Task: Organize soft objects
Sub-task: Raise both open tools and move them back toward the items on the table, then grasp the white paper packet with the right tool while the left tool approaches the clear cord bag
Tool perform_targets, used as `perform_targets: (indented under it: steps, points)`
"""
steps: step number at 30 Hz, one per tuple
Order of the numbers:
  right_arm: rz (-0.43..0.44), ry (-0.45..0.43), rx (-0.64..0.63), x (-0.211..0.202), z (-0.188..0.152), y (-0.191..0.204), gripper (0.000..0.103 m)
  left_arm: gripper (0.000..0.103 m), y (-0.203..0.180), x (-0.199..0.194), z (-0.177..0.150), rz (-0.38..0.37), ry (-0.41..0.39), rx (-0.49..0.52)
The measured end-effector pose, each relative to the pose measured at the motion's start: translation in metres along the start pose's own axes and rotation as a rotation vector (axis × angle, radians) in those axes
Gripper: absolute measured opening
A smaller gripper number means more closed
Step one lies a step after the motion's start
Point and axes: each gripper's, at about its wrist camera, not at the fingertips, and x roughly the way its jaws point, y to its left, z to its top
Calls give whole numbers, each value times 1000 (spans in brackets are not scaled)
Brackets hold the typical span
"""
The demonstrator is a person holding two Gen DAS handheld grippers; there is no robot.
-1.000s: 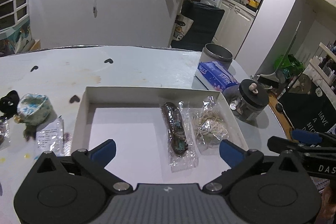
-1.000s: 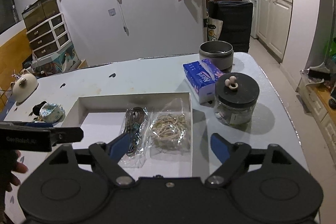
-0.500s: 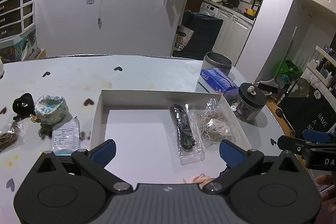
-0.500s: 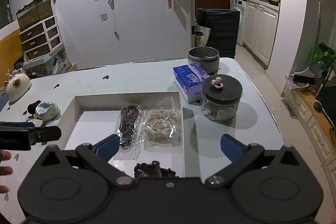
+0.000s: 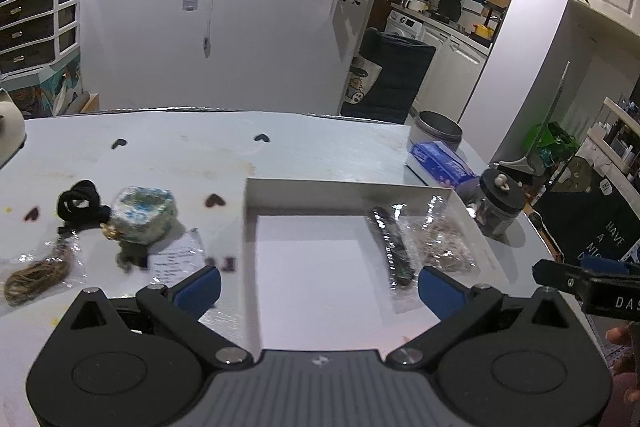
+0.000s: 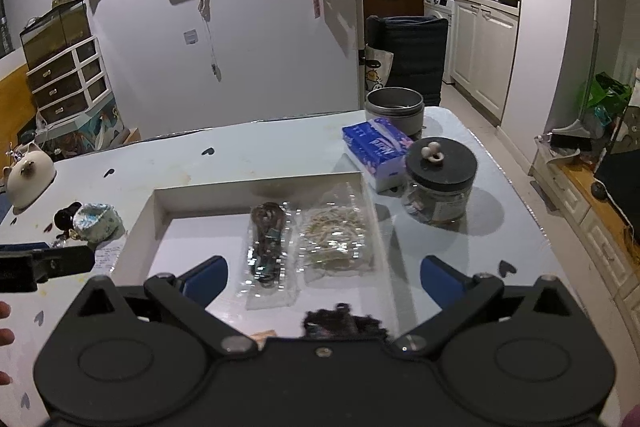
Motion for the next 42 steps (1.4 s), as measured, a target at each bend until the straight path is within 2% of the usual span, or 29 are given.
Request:
perform_targets:
  steps: [19,26,30,36,42]
  points:
    - [39,19,-34,24,5,129,103,103,132,-22,8,89,-7,-64]
    - [68,19,-54,35,6,176,103,103,187,-21,9,108,-8,-43]
    - [66,17,-56,40,6,200,103,103,217,-16,13,84,-2,-24]
    - [69,35,-58,47,6,226,103,103,260,4,18,-1,18,59]
    - [65,60,-68,50,6,243,101,103,298,39,19,-70,99,119]
